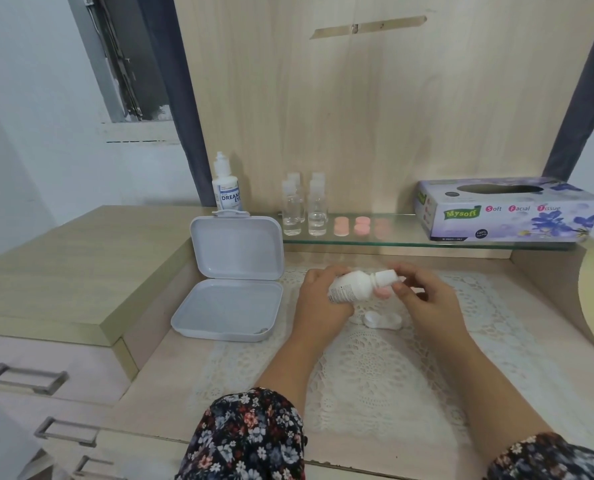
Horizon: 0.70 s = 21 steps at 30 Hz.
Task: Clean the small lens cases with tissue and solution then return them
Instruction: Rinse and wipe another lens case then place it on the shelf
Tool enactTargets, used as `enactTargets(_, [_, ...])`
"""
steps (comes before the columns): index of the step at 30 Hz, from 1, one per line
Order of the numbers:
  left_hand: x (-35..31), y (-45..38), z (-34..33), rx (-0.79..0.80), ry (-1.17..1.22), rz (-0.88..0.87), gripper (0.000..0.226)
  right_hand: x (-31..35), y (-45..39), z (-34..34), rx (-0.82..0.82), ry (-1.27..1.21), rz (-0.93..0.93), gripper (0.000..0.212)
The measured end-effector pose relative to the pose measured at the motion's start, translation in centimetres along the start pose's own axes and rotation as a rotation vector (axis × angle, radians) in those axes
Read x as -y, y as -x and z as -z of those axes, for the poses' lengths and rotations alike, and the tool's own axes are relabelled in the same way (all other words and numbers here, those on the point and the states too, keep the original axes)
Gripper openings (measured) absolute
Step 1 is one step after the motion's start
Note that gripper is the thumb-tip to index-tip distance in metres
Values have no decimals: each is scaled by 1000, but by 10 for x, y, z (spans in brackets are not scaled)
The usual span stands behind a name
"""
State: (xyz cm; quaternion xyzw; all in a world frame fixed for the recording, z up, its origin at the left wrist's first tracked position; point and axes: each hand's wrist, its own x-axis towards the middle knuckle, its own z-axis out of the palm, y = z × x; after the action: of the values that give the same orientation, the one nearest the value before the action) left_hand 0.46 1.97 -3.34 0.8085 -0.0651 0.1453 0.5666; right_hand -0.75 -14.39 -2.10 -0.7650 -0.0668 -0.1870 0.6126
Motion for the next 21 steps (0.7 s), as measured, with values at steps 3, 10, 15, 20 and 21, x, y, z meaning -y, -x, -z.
enactTargets(3, [0, 0, 0, -1, 1, -5, 60, 1, 1, 0, 49, -56, -20, 40])
enactTargets(10, [0, -1, 0, 8, -25, -9, 58, 2, 3, 0, 20, 26, -31, 10])
enactTargets(15, [0, -1, 0, 19, -41, -19, 54, 4, 4, 0, 83, -18, 7, 24])
enactTargets(20, [-1, 0, 1, 22, -46, -13, 53, 2, 3, 0, -8, -68, -62, 19])
enactTargets(21, [0, 0, 1, 25, -48, -14, 53, 1, 2, 0, -37, -89, -82, 13])
